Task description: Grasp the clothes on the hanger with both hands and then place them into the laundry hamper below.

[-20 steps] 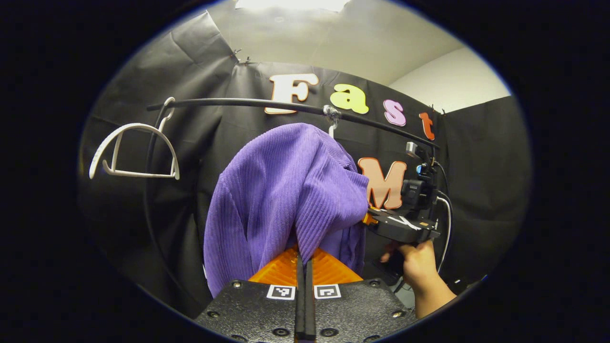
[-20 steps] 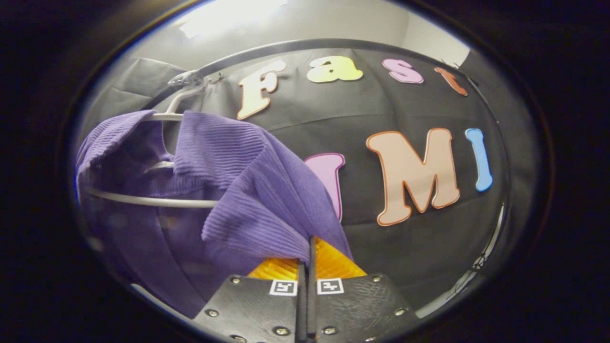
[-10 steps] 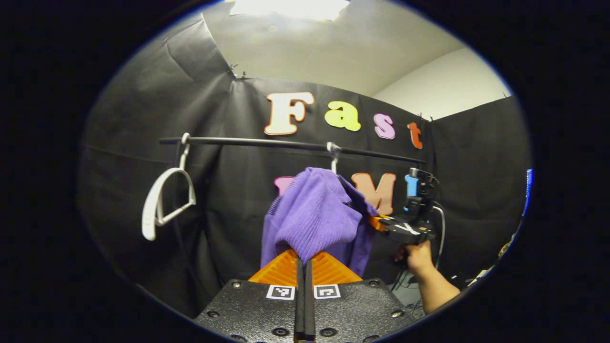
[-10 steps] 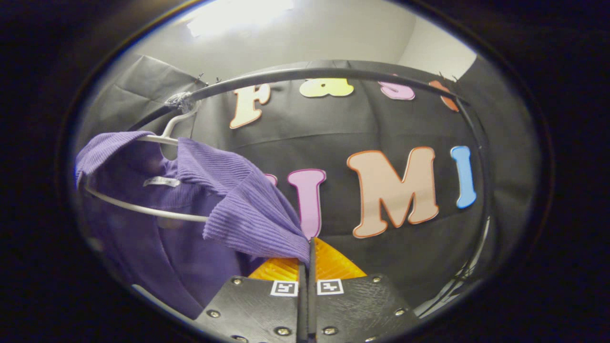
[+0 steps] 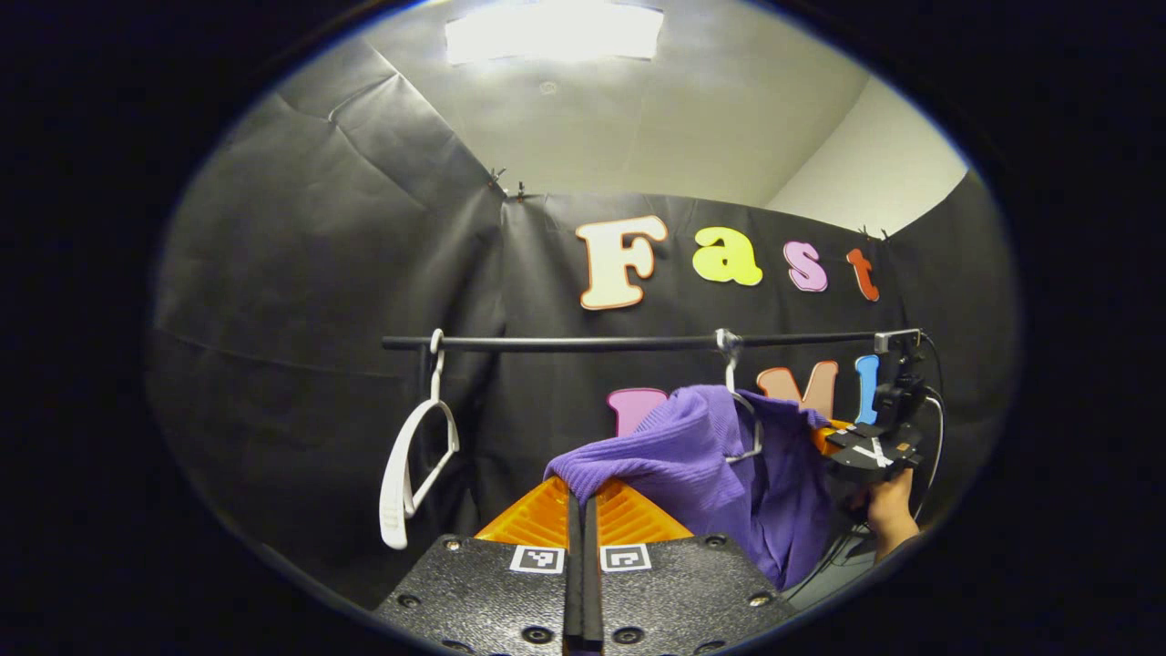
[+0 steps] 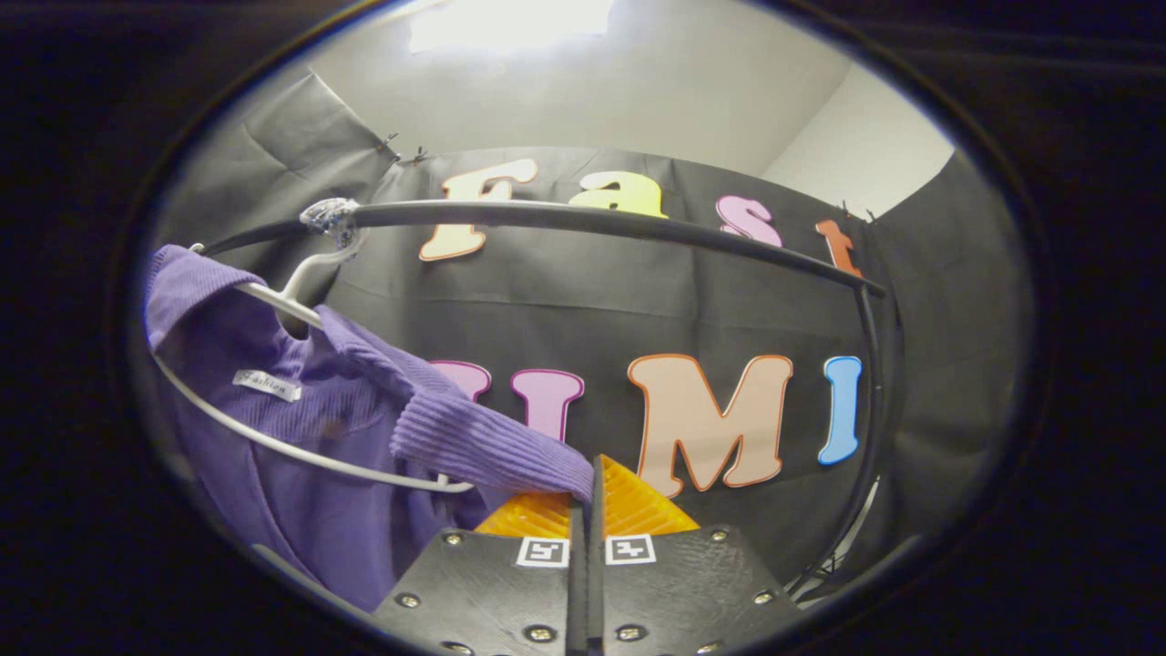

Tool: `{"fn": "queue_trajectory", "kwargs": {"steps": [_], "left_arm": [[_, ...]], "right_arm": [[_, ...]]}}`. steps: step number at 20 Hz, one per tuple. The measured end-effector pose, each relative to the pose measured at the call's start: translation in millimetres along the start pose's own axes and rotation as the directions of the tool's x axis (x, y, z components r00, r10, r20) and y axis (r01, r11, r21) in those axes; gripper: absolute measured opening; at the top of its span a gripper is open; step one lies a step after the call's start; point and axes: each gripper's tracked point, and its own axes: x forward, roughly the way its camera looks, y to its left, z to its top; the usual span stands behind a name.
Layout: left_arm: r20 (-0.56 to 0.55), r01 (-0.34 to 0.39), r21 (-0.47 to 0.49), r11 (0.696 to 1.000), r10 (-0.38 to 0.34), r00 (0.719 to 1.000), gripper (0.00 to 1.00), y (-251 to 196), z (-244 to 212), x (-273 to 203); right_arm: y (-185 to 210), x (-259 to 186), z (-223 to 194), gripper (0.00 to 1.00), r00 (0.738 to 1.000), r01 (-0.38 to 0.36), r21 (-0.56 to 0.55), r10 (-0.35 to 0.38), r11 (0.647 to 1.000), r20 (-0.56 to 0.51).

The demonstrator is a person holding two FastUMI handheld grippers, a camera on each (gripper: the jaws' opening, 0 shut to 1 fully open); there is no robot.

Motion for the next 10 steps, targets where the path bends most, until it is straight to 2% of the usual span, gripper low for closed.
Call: {"fn": "queue_trajectory", "kwargs": {"steps": [4, 6, 10], "left_arm": [[0.049, -0.031, -0.001, 1.000, 0.031, 0.998, 0.00, 9.1, 19.7, 23.7], [0.074, -0.054, 0.004, 0.999, 0.053, 0.996, 0.00, 13.8, 28.3, 39.3], [0.087, -0.093, 0.019, 0.995, 0.091, 0.992, 0.00, 20.8, 33.3, 69.7]], "right_arm": [[2.4, 22.9, 8.2, 0.00, 1.000, 0.014, -0.064, -0.014, 0.998, -0.005], [8.3, 35.8, 6.5, 0.00, 1.000, 0.001, -0.052, -0.002, 0.999, -0.025], [-2.6, 54.8, 4.3, 0.00, 0.998, 0.043, -0.062, -0.045, 0.997, -0.034]]}}
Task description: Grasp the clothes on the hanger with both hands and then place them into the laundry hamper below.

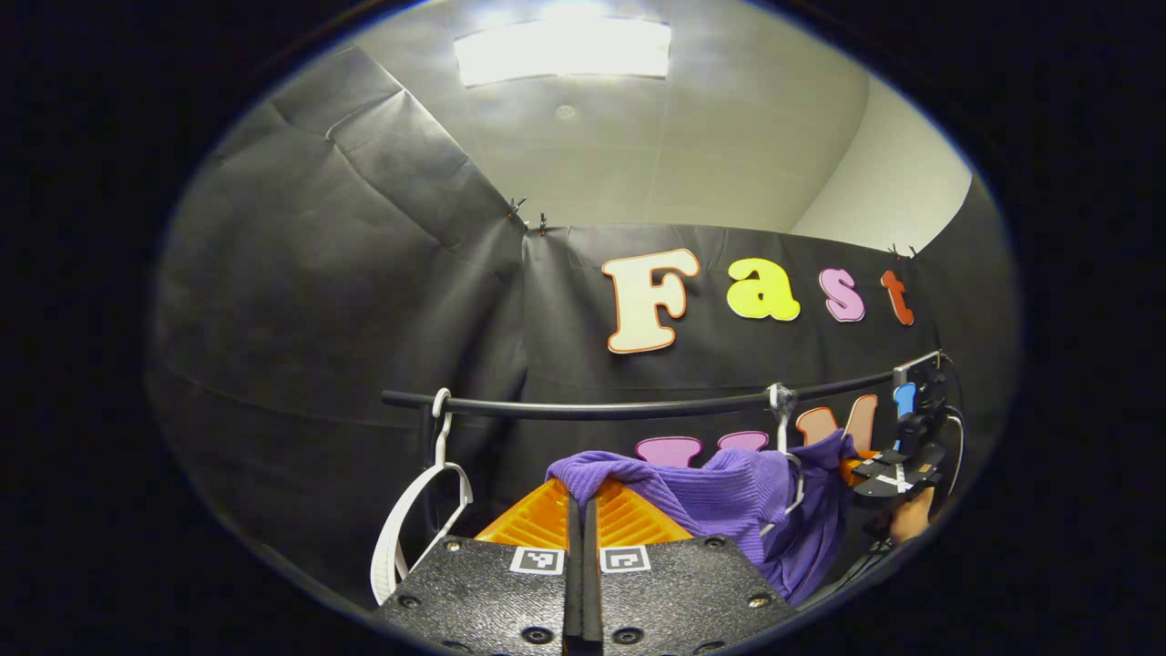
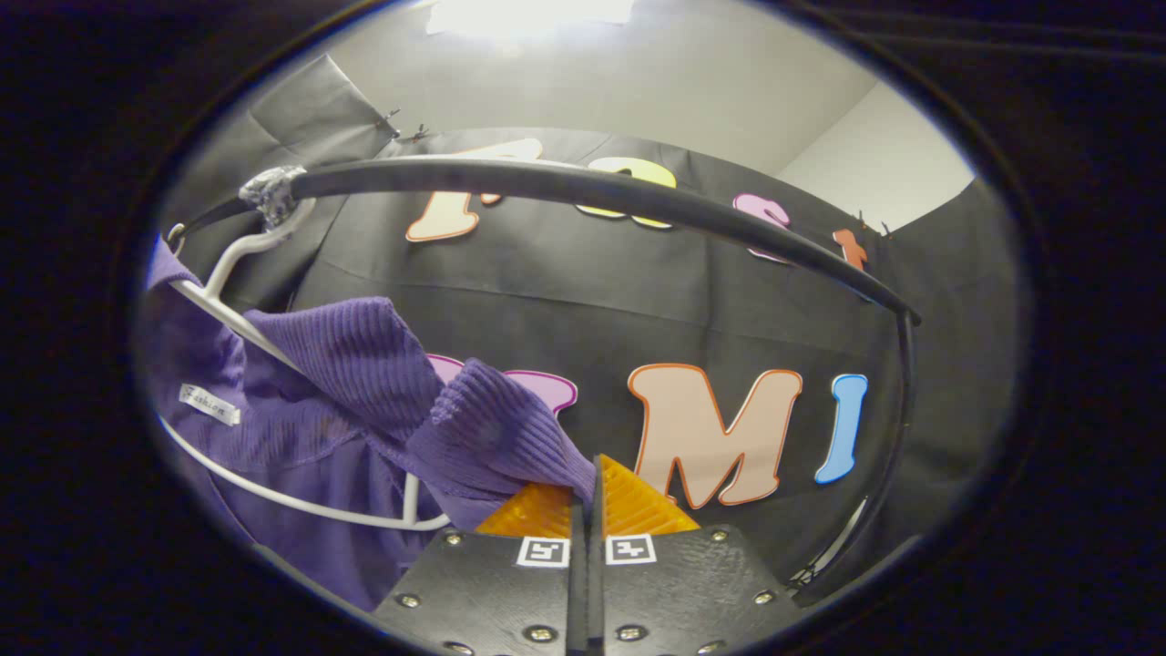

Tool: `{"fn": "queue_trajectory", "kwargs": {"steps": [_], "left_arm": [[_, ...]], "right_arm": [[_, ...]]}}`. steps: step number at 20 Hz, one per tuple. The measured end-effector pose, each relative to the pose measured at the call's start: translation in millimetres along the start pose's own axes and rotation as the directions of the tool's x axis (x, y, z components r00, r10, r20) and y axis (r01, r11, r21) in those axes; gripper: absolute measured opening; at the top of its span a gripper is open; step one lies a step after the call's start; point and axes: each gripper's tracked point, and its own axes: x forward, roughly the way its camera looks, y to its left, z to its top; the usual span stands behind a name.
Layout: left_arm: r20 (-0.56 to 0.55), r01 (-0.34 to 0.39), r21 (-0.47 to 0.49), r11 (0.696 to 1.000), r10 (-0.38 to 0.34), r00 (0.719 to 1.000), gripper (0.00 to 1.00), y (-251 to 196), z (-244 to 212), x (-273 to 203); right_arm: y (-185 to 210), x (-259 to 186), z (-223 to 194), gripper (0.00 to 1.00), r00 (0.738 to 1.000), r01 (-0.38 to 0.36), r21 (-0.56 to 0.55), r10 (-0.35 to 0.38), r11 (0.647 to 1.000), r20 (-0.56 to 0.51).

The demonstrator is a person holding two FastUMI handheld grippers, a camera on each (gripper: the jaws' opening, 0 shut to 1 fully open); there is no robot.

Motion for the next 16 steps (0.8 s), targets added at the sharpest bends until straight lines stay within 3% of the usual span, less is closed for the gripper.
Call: {"fn": "queue_trajectory", "kwargs": {"steps": [5, 11, 14, 16], "left_arm": [[-0.005, -0.018, 0.005, 1.000, 0.018, 1.000, 0.00, 1.5, -10.9, 27.3], [-0.093, -0.034, -0.054, 0.998, 0.029, 0.995, 0.00, 6.6, -66.6, 40.4], [-0.153, -0.033, -0.112, 0.993, 0.015, 0.988, 0.00, 6.5, -95.1, 39.6], [-0.189, -0.038, -0.135, 0.990, 0.011, 0.982, 0.00, 6.4, -117.4, 37.6]], "right_arm": [[-29.2, 27.0, -7.2, 0.00, 0.995, 0.098, 0.023, -0.098, 0.995, 0.006], [-13.9, 41.0, -57.4, 0.00, 0.996, 0.036, 0.020, -0.034, 0.999, -0.083], [12.9, 38.3, -81.3, 0.00, 0.990, -0.023, 0.143, 0.043, 0.989, -0.136], [18.6, 34.3, -94.3, 0.00, 0.987, -0.028, 0.159, 0.052, 0.987, -0.150]]}}
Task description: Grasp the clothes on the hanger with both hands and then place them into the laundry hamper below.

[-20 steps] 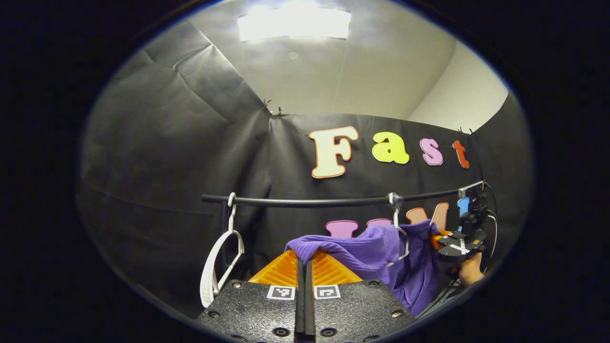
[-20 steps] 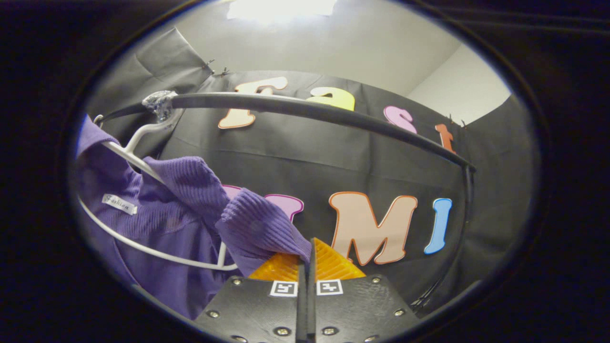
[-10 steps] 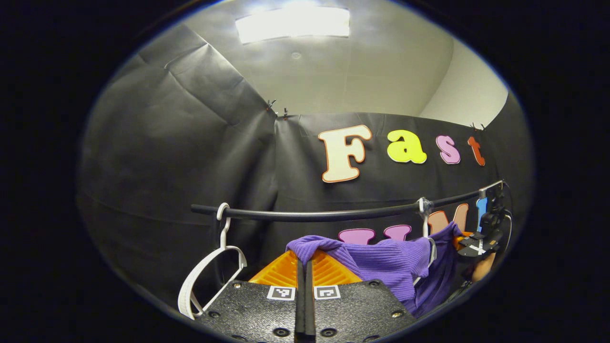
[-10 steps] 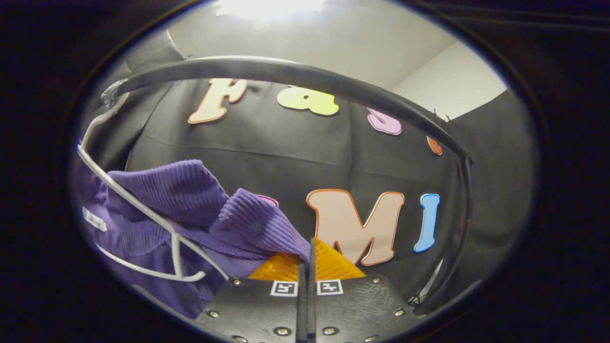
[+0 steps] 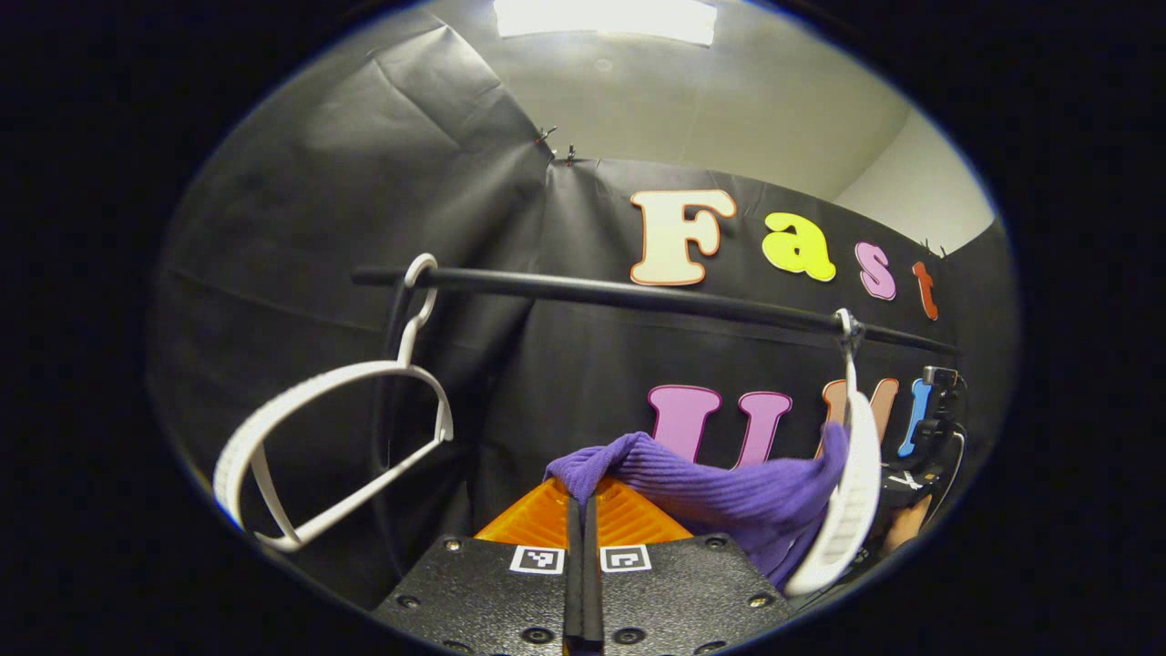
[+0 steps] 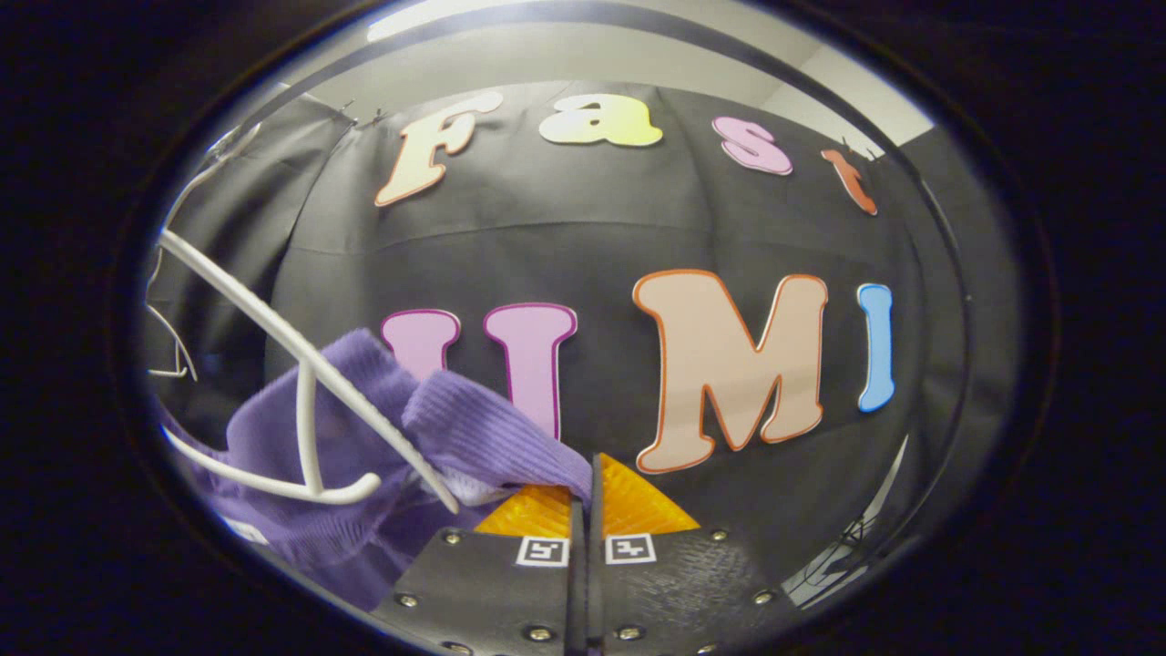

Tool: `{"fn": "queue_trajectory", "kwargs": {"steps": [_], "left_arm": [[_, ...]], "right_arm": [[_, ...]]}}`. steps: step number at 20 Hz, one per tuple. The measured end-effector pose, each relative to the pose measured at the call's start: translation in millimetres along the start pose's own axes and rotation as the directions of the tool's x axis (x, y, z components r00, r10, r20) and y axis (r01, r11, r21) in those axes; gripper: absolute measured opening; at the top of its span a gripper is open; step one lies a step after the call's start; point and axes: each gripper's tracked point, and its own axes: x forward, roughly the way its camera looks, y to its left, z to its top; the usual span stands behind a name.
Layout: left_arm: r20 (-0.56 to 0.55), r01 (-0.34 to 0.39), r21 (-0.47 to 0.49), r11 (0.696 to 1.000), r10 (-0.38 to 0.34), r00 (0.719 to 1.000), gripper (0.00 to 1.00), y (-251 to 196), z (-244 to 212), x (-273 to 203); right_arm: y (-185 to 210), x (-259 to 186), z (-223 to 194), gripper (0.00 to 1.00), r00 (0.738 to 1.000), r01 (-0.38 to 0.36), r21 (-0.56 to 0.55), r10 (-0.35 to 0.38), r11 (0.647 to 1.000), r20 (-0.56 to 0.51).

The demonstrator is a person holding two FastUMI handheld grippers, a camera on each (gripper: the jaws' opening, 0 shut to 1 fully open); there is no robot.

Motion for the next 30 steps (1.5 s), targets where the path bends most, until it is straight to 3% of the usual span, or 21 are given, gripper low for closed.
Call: {"fn": "queue_trajectory", "kwargs": {"steps": [7, 14, 17, 24, 30], "left_arm": [[-0.144, -0.042, 0.021, 0.999, 0.044, 0.989, 0.00, 13.7, -84.7, -0.4], [-0.172, 0.025, 0.059, 0.998, -0.014, 0.985, 0.00, -9.0, -119.1, -37.3], [-0.159, 0.031, 0.077, 0.997, -0.018, 0.987, 0.00, -19.1, -116.3, -46.9], [-0.150, 0.041, 0.073, 0.996, -0.029, 0.988, 0.00, -42.0, -105.3, -69.6], [-0.100, 0.110, 0.061, 0.992, -0.103, 0.990, 0.01, -79.3, -86.1, -87.8]], "right_arm": [[15.7, -25.5, -57.7, 0.00, 0.997, -0.031, 0.027, 0.033, 0.999, -0.067], [38.1, -85.8, -106.0, 0.01, 0.985, -0.083, 0.068, 0.092, 0.994, -0.144], [45.6, -115.7, -96.7, 0.00, 0.985, -0.113, 0.078, 0.122, 0.991, -0.124], [49.4, -178.8, -25.9, 0.00, 0.985, -0.170, 0.063, 0.169, 0.983, 0.015], [46.9, -226.0, 10.9, 0.01, 0.979, -0.187, 0.062, 0.181, 0.980, 0.093]]}}
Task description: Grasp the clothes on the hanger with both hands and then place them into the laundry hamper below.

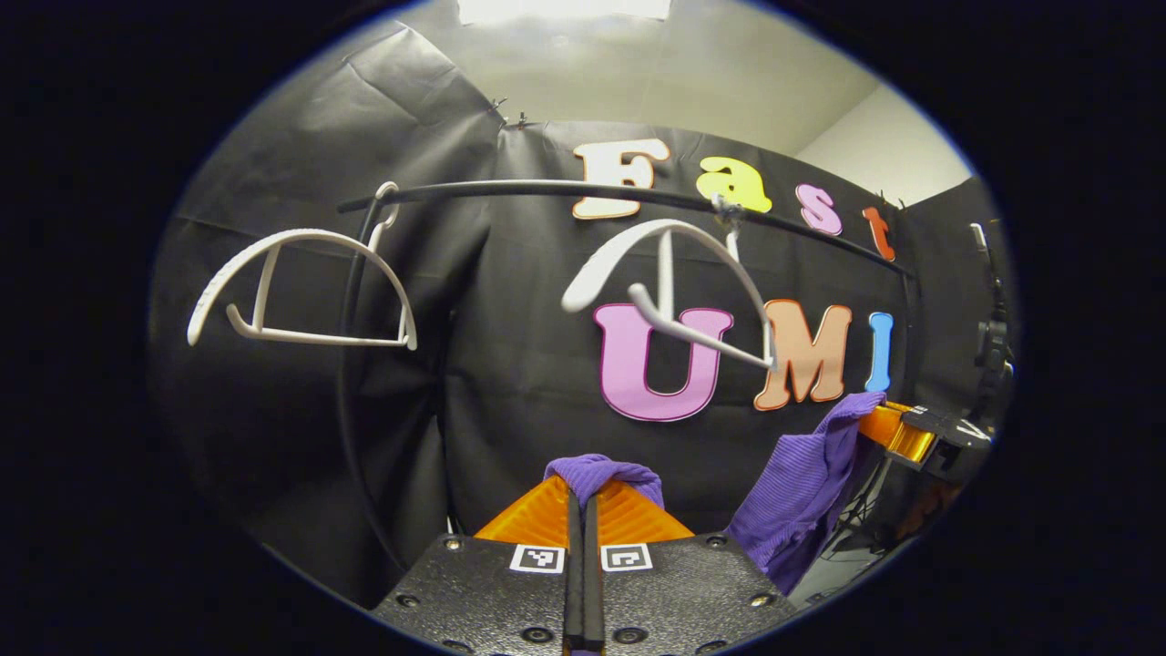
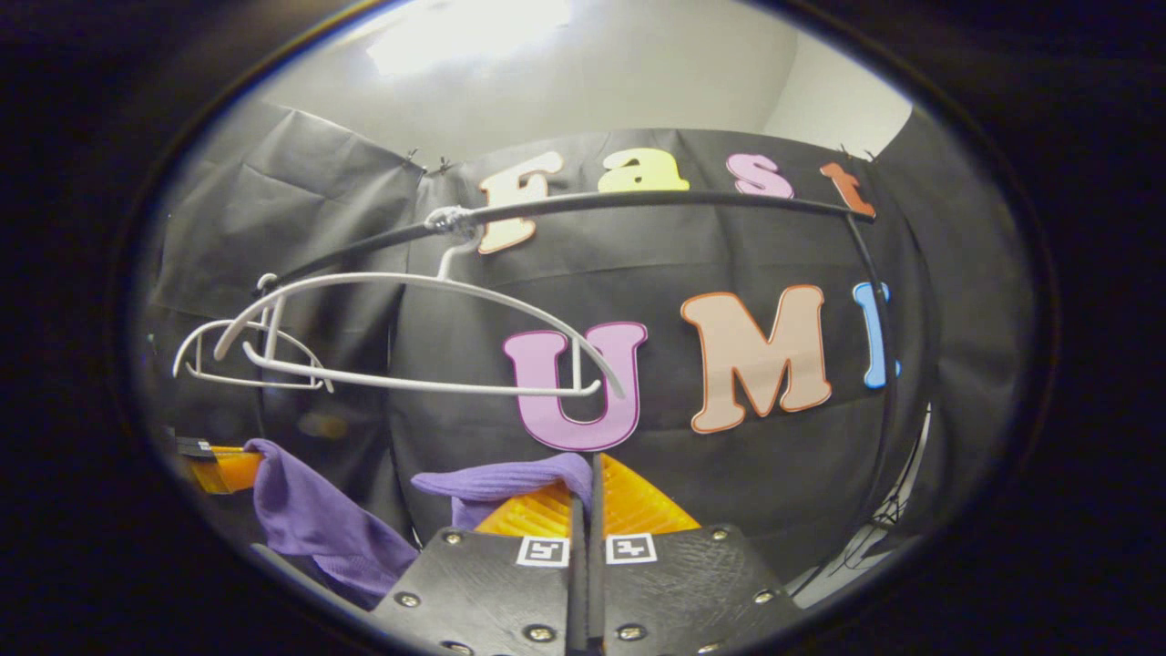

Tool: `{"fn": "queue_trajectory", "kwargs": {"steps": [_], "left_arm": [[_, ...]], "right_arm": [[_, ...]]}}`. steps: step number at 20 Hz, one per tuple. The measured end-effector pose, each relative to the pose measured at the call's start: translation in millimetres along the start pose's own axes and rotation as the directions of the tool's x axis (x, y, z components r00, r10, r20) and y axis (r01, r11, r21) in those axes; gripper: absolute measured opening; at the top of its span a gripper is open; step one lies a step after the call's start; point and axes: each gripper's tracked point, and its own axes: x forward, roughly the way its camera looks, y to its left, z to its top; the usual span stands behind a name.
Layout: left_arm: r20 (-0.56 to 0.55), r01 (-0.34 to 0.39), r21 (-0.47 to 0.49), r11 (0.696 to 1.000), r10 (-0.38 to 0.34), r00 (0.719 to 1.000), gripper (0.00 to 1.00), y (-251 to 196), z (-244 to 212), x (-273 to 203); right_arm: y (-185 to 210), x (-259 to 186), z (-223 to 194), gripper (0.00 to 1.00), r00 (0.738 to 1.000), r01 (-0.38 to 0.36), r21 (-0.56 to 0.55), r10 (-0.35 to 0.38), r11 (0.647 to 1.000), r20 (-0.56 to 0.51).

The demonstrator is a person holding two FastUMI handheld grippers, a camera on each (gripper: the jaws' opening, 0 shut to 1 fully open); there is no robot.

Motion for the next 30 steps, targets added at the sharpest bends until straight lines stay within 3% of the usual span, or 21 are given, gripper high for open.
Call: {"fn": "queue_trajectory", "kwargs": {"steps": [9, 13, 21, 24, 30], "left_arm": [[0.042, 0.100, 0.038, 0.994, -0.102, 0.994, 0.01, -62.0, -0.4, 8.2], [0.070, 0.123, 0.016, 0.992, -0.123, 0.990, 0.01, -73.3, -7.6, 15.2], [-0.026, 0.182, -0.014, 0.983, -0.183, 0.983, 0.01, -98.3, -83.4, 38.1], [-0.095, 0.204, -0.017, 0.979, -0.204, 0.974, 0.01, -105.8, -128.1, 45.9], [-0.218, 0.229, -0.004, 0.973, -0.225, 0.950, 0.01, -126.1, -220.4, 61.6]], "right_arm": [[29.4, -26.5, 10.6, 0.01, 0.998, -0.059, 0.022, 0.058, 0.998, 0.034], [15.2, -33.8, -9.5, 0.01, 1.000, 0.002, 0.098, -0.002, 0.995, 0.004], [-5.7, -30.7, -116.3, 0.01, 0.983, 0.074, 0.193, -0.039, 0.978, -0.180], [-13.4, -30.5, -162.1, 0.04, 0.962, 0.106, 0.198, -0.051, 0.975, -0.267], [-33.2, -36.1, -239.3, 0.01, 0.909, 0.178, 0.177, -0.092, 0.968, -0.407]]}}
